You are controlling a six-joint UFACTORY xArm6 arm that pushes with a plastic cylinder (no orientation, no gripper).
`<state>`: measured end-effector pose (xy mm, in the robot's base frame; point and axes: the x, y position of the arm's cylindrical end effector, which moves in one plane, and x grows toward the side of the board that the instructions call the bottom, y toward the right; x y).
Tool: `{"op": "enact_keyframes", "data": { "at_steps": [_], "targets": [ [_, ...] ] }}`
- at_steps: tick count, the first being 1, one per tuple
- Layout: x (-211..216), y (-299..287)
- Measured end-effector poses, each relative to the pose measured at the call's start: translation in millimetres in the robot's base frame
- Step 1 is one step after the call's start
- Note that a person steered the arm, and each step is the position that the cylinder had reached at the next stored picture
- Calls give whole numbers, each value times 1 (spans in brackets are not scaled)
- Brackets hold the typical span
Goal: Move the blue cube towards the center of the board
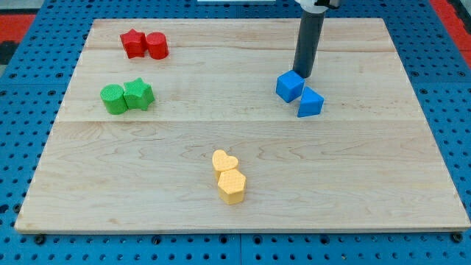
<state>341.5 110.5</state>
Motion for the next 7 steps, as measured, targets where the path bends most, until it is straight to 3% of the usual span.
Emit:
{"op": "enact_keyframes", "data": {
  "at_steps": [2, 5, 7],
  "targets": [
    [7, 24],
    [29, -1],
    [27, 93]
  ]
}}
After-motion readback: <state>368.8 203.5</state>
